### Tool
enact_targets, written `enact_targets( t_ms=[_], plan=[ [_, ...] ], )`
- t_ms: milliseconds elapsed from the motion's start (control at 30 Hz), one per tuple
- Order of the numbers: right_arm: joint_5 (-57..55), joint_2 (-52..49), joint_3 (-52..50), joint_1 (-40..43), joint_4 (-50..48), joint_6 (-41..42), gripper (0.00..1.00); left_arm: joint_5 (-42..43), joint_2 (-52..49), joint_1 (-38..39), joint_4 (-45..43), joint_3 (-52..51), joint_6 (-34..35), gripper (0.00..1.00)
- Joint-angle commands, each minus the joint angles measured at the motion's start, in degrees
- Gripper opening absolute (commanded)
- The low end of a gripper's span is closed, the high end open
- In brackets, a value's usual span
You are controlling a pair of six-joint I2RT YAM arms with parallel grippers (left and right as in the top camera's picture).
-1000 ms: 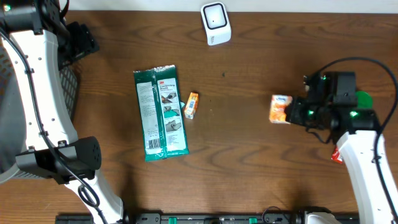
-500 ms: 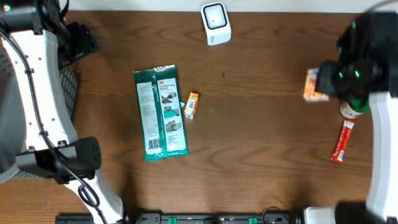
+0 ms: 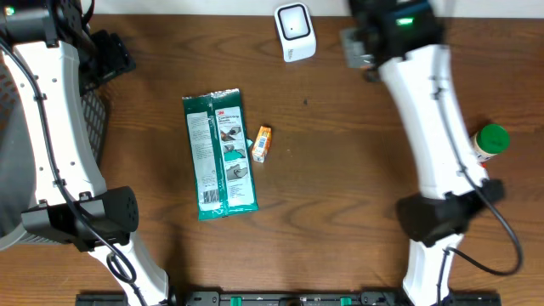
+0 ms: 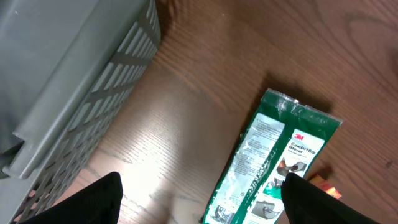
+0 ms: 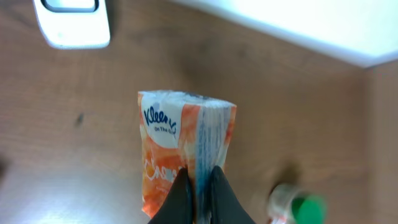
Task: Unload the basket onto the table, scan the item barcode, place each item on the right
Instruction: 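Hold the tissue pack at the white scanner with the right gripper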
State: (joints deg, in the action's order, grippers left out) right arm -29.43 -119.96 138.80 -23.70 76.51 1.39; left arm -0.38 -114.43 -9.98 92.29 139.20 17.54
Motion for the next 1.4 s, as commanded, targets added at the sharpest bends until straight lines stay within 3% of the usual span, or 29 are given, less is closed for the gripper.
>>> enact_targets(
  t_ms=[0,667,1000,1367],
  plan=[
    [-15.72,-3.72,1.51,-4.90,-5.05,-11.21,0.01,-0.74,-0.44,-0.24,3.23,0.24,-0.79,0.82],
    [-20.02,-25.99,1.51,-7.82,-47.60,-36.89,0.01,-0.74,-0.44,-0.24,3.23,0.24,-0.79,0.82],
    [-18.95,-33.68,1.49,-6.34,-54.10,-37.92,0.01,-0.74,-0.44,-0.24,3.23,0.24,-0.79,0.82],
    [-18.88,-33.94,1.49,-5.90,-55.30,-37.90,0.01,-0.74,-0.44,-0.24,3.23,0.24,-0.79,0.82]
  ],
)
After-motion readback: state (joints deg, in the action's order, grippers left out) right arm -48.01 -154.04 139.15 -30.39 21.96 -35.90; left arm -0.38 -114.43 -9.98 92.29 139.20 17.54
